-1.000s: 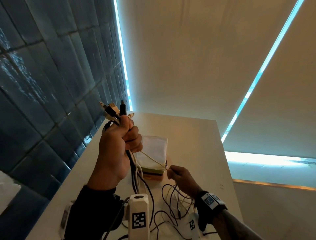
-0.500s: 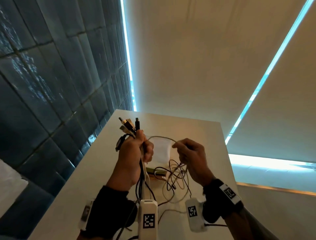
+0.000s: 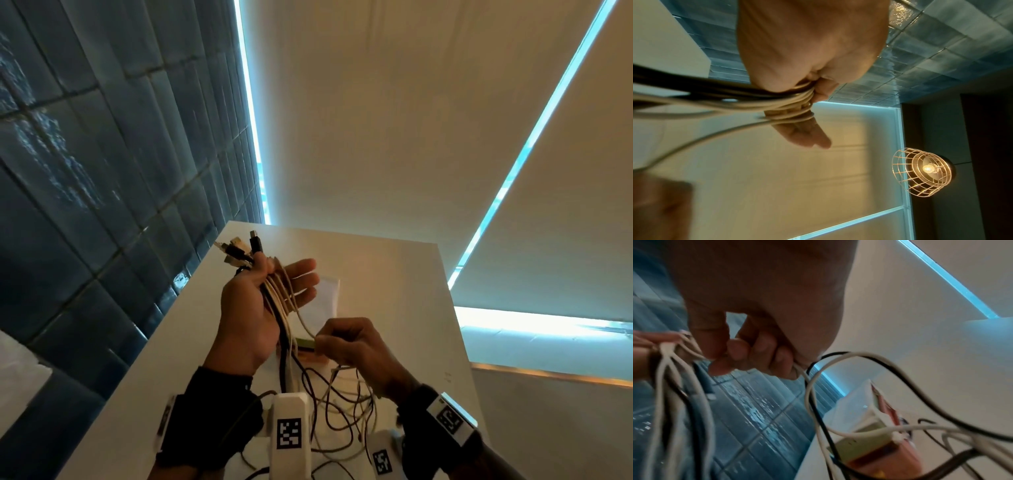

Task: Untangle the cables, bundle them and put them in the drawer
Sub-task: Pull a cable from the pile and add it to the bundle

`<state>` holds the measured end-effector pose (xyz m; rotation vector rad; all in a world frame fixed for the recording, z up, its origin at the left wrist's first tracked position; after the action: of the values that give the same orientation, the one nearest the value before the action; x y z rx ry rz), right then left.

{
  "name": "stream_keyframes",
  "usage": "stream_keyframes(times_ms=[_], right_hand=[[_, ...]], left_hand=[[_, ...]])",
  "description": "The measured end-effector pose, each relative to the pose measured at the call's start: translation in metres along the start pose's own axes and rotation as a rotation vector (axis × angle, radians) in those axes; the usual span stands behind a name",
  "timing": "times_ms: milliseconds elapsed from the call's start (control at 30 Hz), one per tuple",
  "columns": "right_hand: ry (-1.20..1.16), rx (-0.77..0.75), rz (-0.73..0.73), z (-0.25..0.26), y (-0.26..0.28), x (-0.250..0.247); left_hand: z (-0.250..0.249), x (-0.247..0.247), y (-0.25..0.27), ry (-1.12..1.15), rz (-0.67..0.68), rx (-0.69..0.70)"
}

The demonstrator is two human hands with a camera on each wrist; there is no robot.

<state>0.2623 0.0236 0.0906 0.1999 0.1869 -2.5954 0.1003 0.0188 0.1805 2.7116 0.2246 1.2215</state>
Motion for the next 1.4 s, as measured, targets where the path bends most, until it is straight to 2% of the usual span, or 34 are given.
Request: stream_keyframes(times_ms=[133, 333, 633, 833, 933, 1033, 1167, 1267, 1400], right_hand=[[0.015, 0.125, 0.014, -0.032, 0.007, 0.001], [0.146, 0.123, -0.058, -0.057, -0.003, -0.004], [0.373, 0.22, -0.122, -0.126, -0.007, -0.018], [0.372, 0.369, -0.166, -0.145, -0.007, -0.026], [0.27, 0.461, -0.304, -0.128, -0.012, -0.03], [0.061, 0.386, -0.431, -0.088, -0.015, -0.034], [-0.166, 0.166, -0.437, -0.032, -0.018, -0.03], [-0.233, 0.029, -0.387, -0.001, -0.018, -0.024], [-0.219, -0.088, -0.225, 0.018, -0.014, -0.015]], left_hand=[[-0.011, -0.002, -0.004, 0.052, 0.041, 0.081], [-0.005, -0.003, -0.003, -0.002, 0.106, 0.09], [-0.016, -0.005, 0.007, -0.059, 0.084, 0.125], [-0.008, -0.01, 0.008, -0.093, 0.063, 0.119], [0.003, -0.014, 0.009, -0.132, 0.021, 0.104], [0.01, -0.018, 0.006, -0.133, -0.017, 0.059], [0.021, -0.019, 0.0, -0.153, -0.076, 0.022], [0.03, -0.016, -0.002, -0.221, -0.114, -0.016], [0.034, -0.008, -0.001, -0.241, -0.15, -0.031]])
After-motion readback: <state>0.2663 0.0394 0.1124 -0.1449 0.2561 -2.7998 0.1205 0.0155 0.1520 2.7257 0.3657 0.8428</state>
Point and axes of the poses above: each hand's wrist, its own y-axis away from the middle knuckle, its own x-axis out of the palm, z = x × y, the point moved 1 cm from there along -y, towards the middle knuckle, and after that the axes turned 9 degrees about y, right-handed, at the moved point
